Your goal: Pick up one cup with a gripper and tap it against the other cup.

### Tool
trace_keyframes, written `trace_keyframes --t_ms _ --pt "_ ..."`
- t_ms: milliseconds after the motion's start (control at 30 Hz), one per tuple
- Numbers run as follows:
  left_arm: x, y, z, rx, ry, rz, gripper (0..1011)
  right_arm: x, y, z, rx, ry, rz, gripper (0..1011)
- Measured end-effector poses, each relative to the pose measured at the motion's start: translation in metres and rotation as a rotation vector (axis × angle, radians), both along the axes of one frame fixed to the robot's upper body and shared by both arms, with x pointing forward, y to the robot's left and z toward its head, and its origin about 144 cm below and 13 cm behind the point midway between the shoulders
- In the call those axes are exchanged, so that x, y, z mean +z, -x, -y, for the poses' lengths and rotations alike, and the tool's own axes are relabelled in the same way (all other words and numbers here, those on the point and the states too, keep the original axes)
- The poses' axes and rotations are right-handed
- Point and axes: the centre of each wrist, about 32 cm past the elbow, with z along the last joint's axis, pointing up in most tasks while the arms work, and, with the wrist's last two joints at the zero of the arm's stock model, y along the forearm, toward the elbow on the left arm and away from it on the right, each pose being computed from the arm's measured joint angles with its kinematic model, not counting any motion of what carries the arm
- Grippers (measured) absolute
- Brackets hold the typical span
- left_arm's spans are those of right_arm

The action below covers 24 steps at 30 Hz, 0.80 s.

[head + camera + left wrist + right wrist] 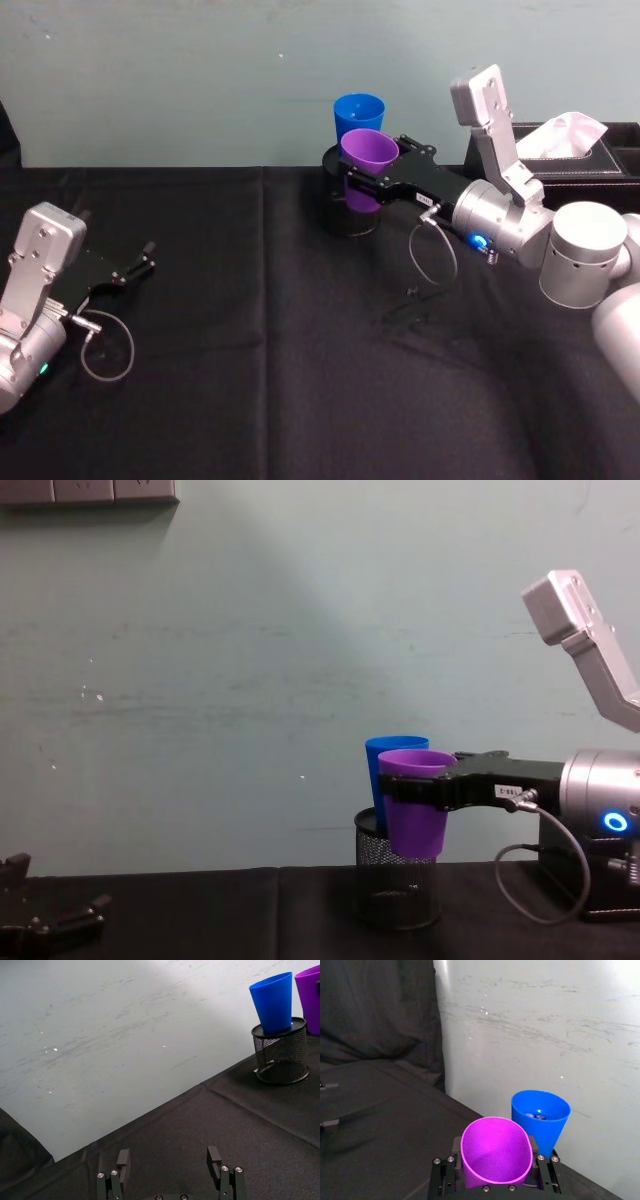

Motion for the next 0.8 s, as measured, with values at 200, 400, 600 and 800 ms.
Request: trace_keyframes --t_ms 200,400,600,800 --pt "0.000 0.000 0.000 0.000 0.000 0.000 1000 0.002 -0.008 -0.002 -0.001 0.000 0.004 733" --pt "0.000 0.000 0.000 0.000 0.000 0.000 1000 0.003 -0.019 -0.003 -0.006 -0.004 -0.001 733" --pt "0.000 0.000 0.000 0.000 0.000 0.000 1000 0.005 -0.028 -0.004 -0.011 -0.008 -0.003 733" --pt "0.000 0.000 0.000 0.000 0.000 0.000 1000 0.006 -0.035 -0.005 -0.014 -0.013 -0.005 733"
